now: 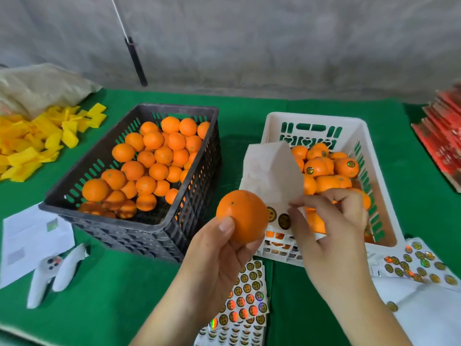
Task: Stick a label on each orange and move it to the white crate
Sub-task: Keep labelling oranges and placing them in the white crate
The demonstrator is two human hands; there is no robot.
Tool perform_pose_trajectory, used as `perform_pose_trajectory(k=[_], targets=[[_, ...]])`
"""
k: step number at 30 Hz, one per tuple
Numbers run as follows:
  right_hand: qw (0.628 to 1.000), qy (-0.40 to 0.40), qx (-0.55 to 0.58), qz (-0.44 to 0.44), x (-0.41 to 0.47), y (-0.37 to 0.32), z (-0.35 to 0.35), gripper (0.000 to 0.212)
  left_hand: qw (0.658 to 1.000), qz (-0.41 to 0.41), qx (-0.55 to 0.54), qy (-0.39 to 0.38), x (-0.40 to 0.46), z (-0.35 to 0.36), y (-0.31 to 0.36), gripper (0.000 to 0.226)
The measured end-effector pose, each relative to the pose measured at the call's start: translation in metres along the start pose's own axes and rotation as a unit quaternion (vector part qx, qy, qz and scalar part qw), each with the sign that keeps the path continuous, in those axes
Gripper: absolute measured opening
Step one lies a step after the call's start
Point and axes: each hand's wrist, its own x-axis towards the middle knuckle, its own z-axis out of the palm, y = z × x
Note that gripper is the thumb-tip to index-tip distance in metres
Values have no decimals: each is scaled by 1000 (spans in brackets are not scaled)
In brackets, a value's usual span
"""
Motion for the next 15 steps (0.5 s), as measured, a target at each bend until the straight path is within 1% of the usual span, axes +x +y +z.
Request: perform_pose_trajectory(k=[1, 2, 4, 5, 7, 8, 10, 11, 12, 13, 15], targets=[[999, -8, 7, -30, -3, -3, 0, 18, 1000, 10, 17, -7, 0, 2, -1, 59], [998, -38, 38, -40, -5, -7, 0, 25, 1000, 14, 21, -7, 0, 3, -1, 59], [990, -95, 97, -23, -7, -10, -3, 29, 1000, 18, 13, -8, 0, 0, -2, 62], [988, -108, 105, -18, -7, -10, -4, 30, 1000, 19, 15, -15, -1, -2, -1, 64], [988, -115, 97, -20, -6, -12, -7, 32, 999, 25, 33, -35, -5, -5, 2, 68], [988, -113, 105, -22, -6, -14, -8, 33, 997, 30, 43, -48, -6, -7, 4, 66], [983, -116, 145, -12, -6, -17, -11, 33, 992, 48, 85, -78, -9, -6, 7, 54], [978, -122, 169, 6, -6, -19, -11, 29, 988, 56, 110, -91, -11, -5, 8, 50], [969, -134, 205, 37, -5, -21, -12, 24, 985, 61, 134, -91, -12, -4, 8, 52], [951, -146, 262, 81, -4, -24, -12, 21, 983, 62, 151, -82, -12, -4, 7, 58], [885, -169, 385, 199, -2, -28, -12, 22, 981, 62, 166, -80, -14, -4, 7, 69]])
